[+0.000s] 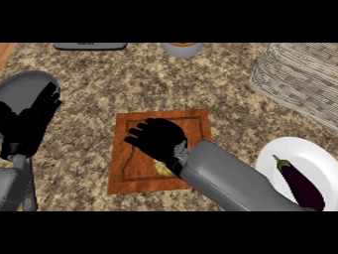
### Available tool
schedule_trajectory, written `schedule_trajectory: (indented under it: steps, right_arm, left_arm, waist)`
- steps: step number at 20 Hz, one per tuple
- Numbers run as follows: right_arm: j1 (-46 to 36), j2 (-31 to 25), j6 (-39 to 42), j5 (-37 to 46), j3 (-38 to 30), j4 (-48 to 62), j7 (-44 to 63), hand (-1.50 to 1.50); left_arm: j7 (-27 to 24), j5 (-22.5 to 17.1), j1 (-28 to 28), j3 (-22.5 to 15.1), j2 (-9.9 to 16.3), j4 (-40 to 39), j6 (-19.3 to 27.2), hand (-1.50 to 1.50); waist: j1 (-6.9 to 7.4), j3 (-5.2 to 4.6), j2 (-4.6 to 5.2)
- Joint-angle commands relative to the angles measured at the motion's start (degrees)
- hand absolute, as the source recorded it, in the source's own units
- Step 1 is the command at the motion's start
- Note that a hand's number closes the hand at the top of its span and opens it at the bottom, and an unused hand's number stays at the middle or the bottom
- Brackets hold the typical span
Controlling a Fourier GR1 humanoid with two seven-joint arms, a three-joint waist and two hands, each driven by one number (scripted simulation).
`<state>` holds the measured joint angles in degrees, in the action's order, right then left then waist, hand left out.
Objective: Pick the squash from the cutting board and place it in the basket
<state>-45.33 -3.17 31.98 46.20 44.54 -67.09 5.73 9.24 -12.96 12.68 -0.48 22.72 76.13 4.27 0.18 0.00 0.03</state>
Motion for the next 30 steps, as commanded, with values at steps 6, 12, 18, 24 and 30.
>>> schedule_trajectory:
  steps: [6,12,18,24,30]
  right_arm:
    - [0.8,-1.8,4.0,2.6,-5.8,1.9,-11.1,-1.50]
    - [5.9,-0.1,6.4,8.1,-5.0,-5.5,-8.4,-1.50]
    - [8.2,1.9,3.2,15.0,-4.2,-1.8,-8.4,-1.50]
    - [7.3,2.1,-5.4,21.3,-2.7,7.8,-15.5,1.50]
    - [7.9,3.1,-3.2,25.6,-2.0,6.7,-16.2,1.50]
  left_arm:
    - [2.2,1.1,-1.1,2.3,-0.3,3.1,-1.6,0.00]
    - [4.7,4.3,-2.2,0.8,-4.0,6.8,0.7,0.00]
    - [3.3,2.6,-2.5,5.3,-1.3,4.2,-4.2,0.00]
    - [3.1,5.4,0.4,4.6,-3.4,3.1,-2.8,0.00]
    - [2.4,7.0,-0.6,4.4,-5.0,2.5,-3.4,0.00]
  waist:
    - [0.17,0.00,0.00]
    - [0.01,0.01,-0.09]
    - [0.05,0.00,-0.05]
    - [0.35,0.01,0.08]
    - [0.04,0.00,-0.01]
